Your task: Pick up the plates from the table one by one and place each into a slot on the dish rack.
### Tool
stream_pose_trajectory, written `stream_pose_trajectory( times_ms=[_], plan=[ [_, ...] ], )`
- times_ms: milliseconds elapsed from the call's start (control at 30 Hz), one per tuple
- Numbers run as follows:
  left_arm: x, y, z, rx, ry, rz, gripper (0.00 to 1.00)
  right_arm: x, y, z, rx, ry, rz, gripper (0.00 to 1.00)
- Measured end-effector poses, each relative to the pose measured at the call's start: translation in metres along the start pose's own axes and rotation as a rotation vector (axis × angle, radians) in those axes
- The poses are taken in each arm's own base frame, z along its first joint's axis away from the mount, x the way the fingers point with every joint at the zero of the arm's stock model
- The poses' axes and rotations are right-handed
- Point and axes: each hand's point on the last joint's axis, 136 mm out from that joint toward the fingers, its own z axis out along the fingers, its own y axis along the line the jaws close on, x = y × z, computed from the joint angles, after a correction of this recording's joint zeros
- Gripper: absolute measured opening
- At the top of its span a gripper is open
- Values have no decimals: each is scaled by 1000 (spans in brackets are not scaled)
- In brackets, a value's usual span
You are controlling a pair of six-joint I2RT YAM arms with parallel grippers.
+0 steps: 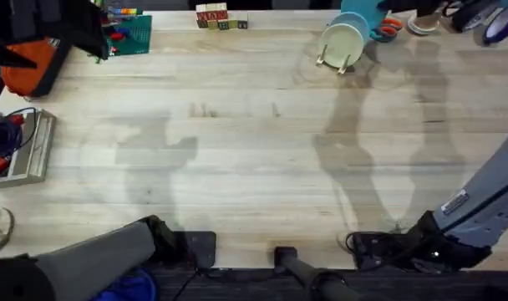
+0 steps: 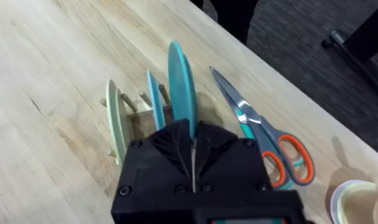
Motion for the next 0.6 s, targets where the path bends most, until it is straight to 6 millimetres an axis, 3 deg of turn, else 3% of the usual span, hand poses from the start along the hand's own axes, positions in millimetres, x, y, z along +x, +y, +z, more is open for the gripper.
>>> stream_pose_trajectory(
  times_ms=[333, 600],
  plan=[
    [0, 0, 0, 0, 0, 0, 994, 8, 2, 5, -17, 16, 23, 29],
    [0, 0, 0, 0, 0, 0, 994, 29, 0, 21, -45, 43, 60, 29]
  ],
)
